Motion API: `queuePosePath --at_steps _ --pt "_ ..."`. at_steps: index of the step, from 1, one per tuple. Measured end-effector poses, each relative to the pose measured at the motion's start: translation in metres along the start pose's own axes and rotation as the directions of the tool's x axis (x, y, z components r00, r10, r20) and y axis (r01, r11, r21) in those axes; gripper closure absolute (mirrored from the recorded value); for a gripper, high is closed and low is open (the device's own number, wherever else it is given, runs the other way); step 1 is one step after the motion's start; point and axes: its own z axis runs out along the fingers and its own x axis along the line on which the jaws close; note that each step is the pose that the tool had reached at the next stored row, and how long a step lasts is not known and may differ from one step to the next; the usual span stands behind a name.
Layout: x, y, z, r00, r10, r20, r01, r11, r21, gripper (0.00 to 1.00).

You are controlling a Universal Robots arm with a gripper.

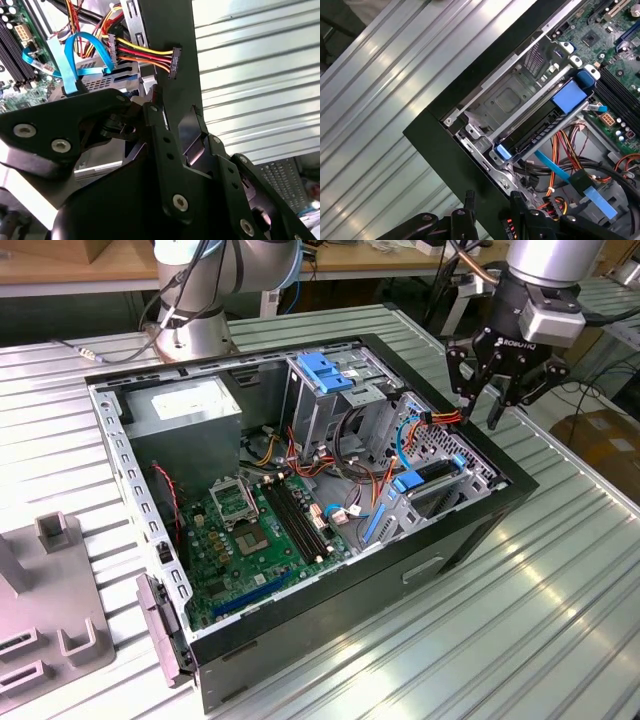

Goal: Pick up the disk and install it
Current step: 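Insert the first disk wire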

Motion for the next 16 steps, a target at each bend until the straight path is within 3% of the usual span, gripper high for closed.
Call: queuePosePath --at_steps 4,9,16 --pt "-0.0019 -0.002 0.0009 0.9975 -0.071 -0.0017 0.071 0.9974 0.0108 0.59" --pt "-0.0079 -0.0086 0.0012 0.9938 -0.111 -0.0031 0.112 0.9936 0.017 0.59" --pt "-0.0127 -0.0159 0.0079 0.9857 -0.169 -0.0053 0.169 0.9853 0.0257 0.59"
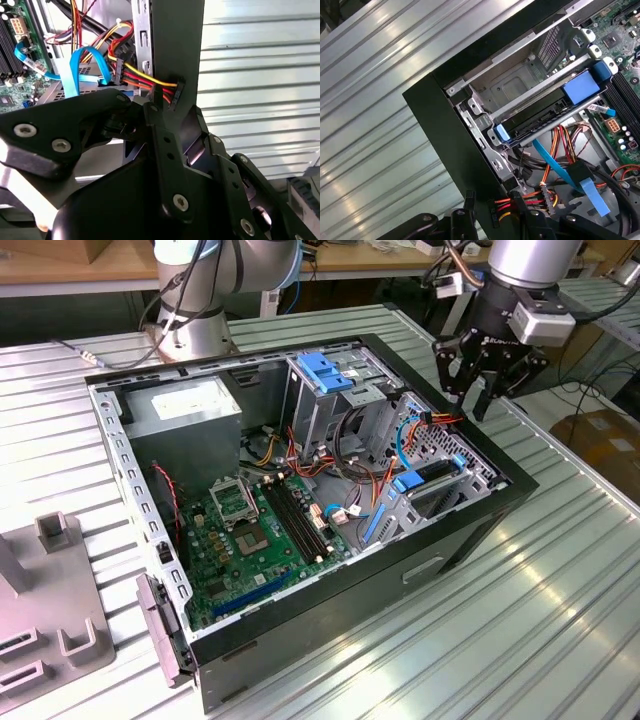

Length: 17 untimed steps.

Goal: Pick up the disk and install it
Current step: 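Insert the first disk wire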

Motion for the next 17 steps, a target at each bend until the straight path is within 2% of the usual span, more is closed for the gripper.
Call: queuePosePath --at_steps 3,5,7,9,10,11,16,17 --pt "-0.0008 -0.0007 0.0035 0.999 -0.044 -0.0011 0.044 0.999 0.0065 0.59" --pt "-0.001 -0.0008 0.0044 0.9961 -0.089 -0.0027 0.089 0.996 0.013 0.59" --pt "-0.0031 -0.004 0.0042 0.9945 -0.105 -0.003 0.105 0.9943 0.0157 0.59" --pt "-0.0055 -0.0082 0.0037 0.9944 -0.105 -0.0042 0.105 0.9943 0.0136 0.59" --pt "-0.0053 -0.0097 0.0037 0.9945 -0.105 -0.0074 0.105 0.9945 0.0067 0.59" --pt "-0.0048 -0.0099 0.0037 0.9947 -0.103 -0.0082 0.103 0.9947 0.0048 0.59" --pt "-0.0024 -0.0064 0.0042 0.9951 -0.099 -0.0087 0.099 0.9951 0.0027 0.59" --pt "0.0009 -0.0082 0.0046 0.9951 -0.098 -0.0086 0.098 0.9951 0.0028 0.67"
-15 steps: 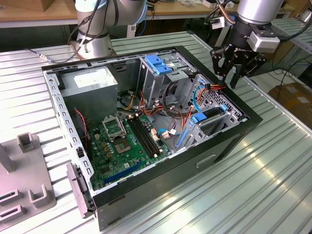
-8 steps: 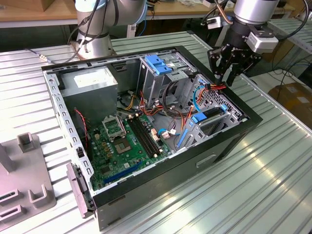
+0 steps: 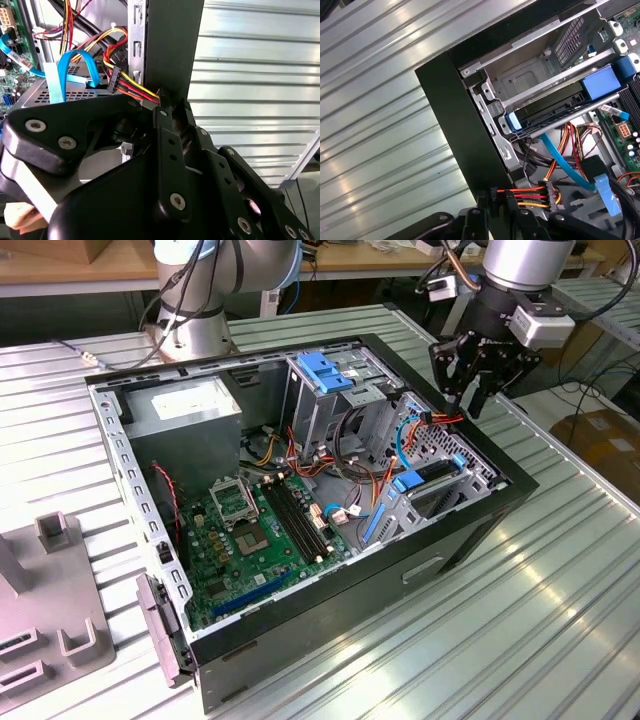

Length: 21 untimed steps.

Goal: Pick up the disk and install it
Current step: 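Insert the first disk wire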

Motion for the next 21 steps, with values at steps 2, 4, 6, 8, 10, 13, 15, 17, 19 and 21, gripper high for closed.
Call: queuePosePath --at_steps 2,4,6,8,10,13,15,17,19,21 --pt "0.0009 -0.0002 -0.0017 0.9999 -0.003 -0.0098 0.003 0.9998 -0.0194 0.75" --pt "0.0022 0.0 -0.0097 0.9999 0.004 -0.0096 -0.004 0.9998 -0.0207 0.84" --pt "0.0023 0.0 -0.01 0.9996 0.027 -0.0086 -0.027 0.9994 -0.0237 0.84" --pt "0.0023 0.0001 -0.0102 0.9981 0.062 -0.008 -0.062 0.9976 -0.0297 0.84" --pt "0.0023 0.0001 -0.0102 0.9962 0.087 -0.0075 -0.087 0.9956 -0.0338 0.84" --pt "0.0023 0.0001 -0.0102 0.9931 0.117 -0.007 -0.118 0.9923 -0.0387 0.84" --pt "0.0023 0.0001 -0.0102 0.9909 0.134 -0.0068 -0.134 0.99 -0.0415 0.84" --pt "0.0023 0.0001 -0.0102 0.9871 0.16 -0.0066 -0.16 0.986 -0.0457 0.84" --pt "0.0022 0.0001 -0.0102 0.984 0.178 -0.0065 -0.178 0.9828 -0.0486 0.84" --pt "0.0019 0.0003 -0.0102 0.9801 0.199 -0.0064 -0.199 0.9787 -0.052 0.84"
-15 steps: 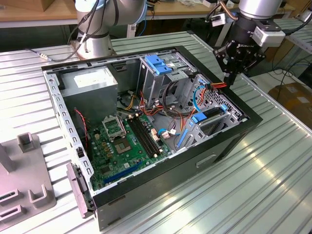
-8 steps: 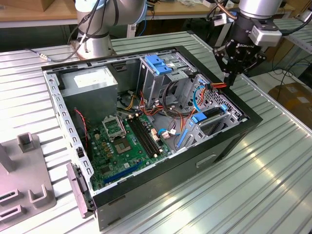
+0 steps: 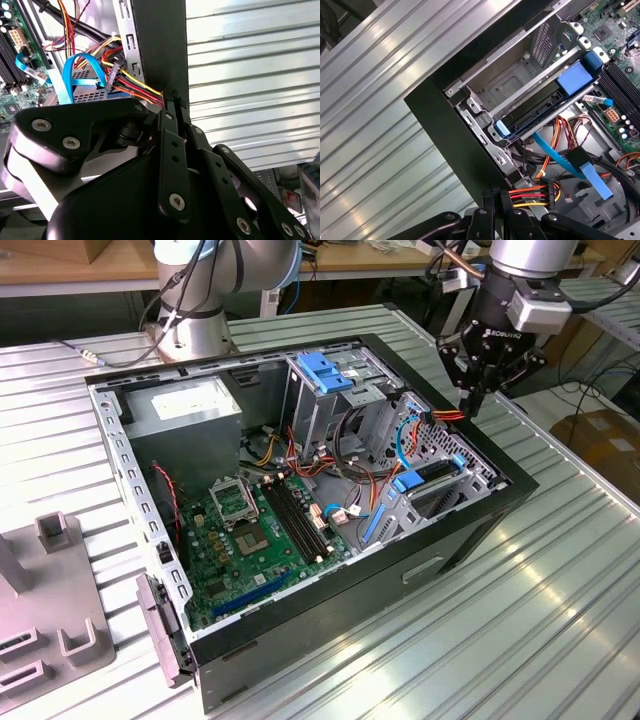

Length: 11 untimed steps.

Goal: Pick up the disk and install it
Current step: 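Insert the first disk wire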

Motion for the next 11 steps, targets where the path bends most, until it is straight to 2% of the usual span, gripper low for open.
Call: queuePosePath --at_steps 3,6,9,11 --pt "-0.0014 0.001 -0.0002 0.9999 0.017 0.0007 -0.017 0.9999 -0.0028 0.84" --pt "-0.0109 0.0089 -0.0013 0.9999 0.017 0.0007 -0.017 0.9998 -0.003 0.84" --pt "-0.0156 0.0126 -0.0018 0.9998 0.019 0.0009 -0.019 0.9998 -0.0032 0.84" --pt "-0.0159 0.0129 -0.0016 0.9991 0.043 0.002 -0.043 0.9991 -0.0071 0.84"
